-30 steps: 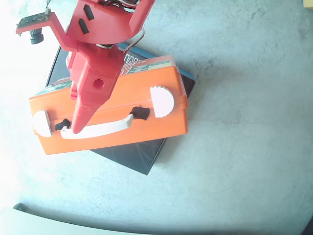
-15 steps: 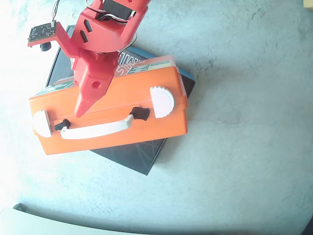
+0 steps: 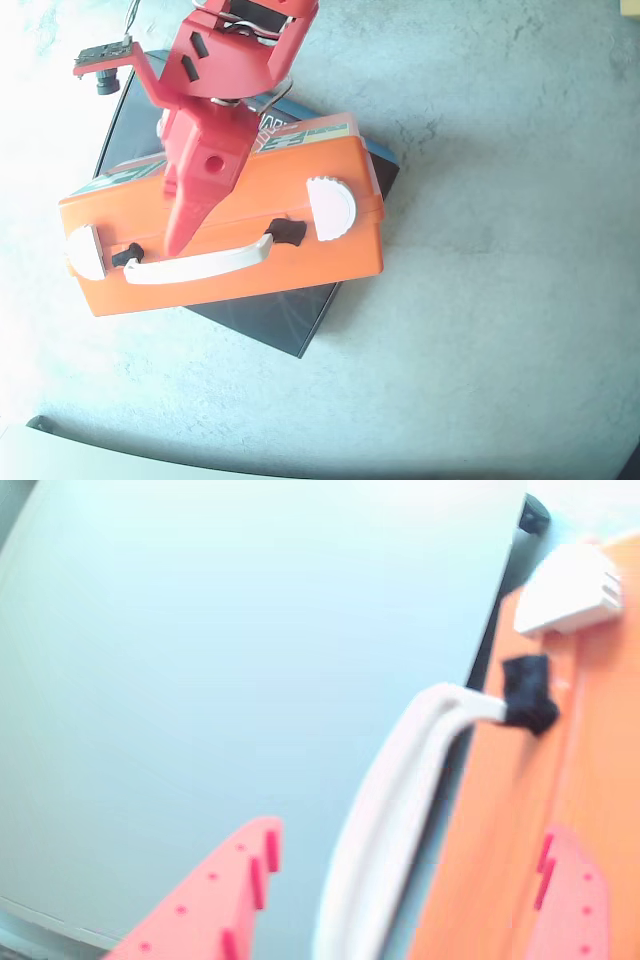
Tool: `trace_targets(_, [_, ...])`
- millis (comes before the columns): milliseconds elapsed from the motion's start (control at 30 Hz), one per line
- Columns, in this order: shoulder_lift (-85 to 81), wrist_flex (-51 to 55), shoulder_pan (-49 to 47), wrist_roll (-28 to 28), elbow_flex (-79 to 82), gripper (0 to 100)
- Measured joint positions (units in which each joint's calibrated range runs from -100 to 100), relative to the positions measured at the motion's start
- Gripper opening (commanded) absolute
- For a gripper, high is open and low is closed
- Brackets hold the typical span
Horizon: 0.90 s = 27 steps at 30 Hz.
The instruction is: Grab the white handle of the orange box
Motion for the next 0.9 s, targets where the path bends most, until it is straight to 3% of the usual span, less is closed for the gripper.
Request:
trace_targets(400, [7.73,19.27,0.5,0.0,-19.98,31])
trace_targets(633, [10.3,24.7,1.51,-0.26,-27.54,31])
trace_targets(900, [12.34,30.39,9.36,-0.26,-30.15,31])
